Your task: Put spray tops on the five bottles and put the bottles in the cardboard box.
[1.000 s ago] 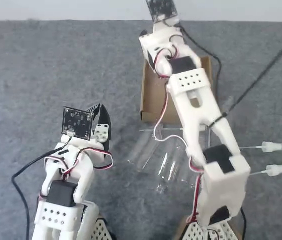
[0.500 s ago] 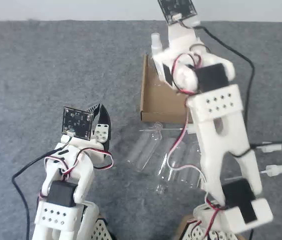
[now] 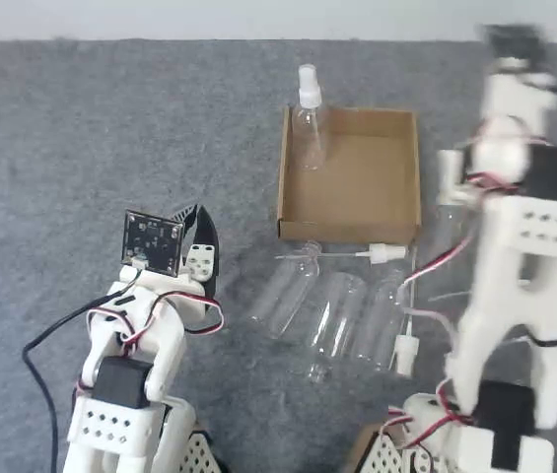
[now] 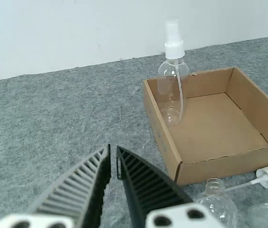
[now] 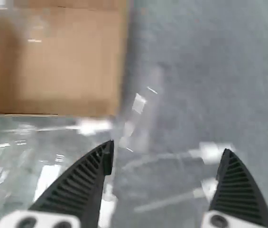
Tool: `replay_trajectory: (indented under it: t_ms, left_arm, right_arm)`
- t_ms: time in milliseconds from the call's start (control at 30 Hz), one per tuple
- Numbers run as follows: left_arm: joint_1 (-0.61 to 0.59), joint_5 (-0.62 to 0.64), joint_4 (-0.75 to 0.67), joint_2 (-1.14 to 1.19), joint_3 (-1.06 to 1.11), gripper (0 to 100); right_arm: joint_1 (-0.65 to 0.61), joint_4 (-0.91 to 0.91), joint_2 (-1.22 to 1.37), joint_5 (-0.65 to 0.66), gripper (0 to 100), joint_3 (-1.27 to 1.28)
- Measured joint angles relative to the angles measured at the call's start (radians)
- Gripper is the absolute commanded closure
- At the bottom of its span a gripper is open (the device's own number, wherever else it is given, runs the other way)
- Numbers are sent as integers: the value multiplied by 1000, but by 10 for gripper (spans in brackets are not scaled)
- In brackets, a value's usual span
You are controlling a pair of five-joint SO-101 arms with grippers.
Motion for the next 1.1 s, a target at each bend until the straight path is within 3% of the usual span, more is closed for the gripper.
replay_trajectory:
  t_ms: [167,400,733,967,1100]
  left_arm:
    - [0,0,0,0,0,988]
    - [0,0,0,0,0,988]
    - [0,0,0,0,15,988]
    - [-2,0,0,0,15,988]
    - [-2,0,0,0,15,988]
  right_arm:
    - [227,-41,0,-2,709,238]
    - [381,-353,0,-63,707,649]
    - [595,-497,0,-198,710,809]
    - [635,-730,0,-203,712,994]
    - [634,-862,0,-203,779,1069]
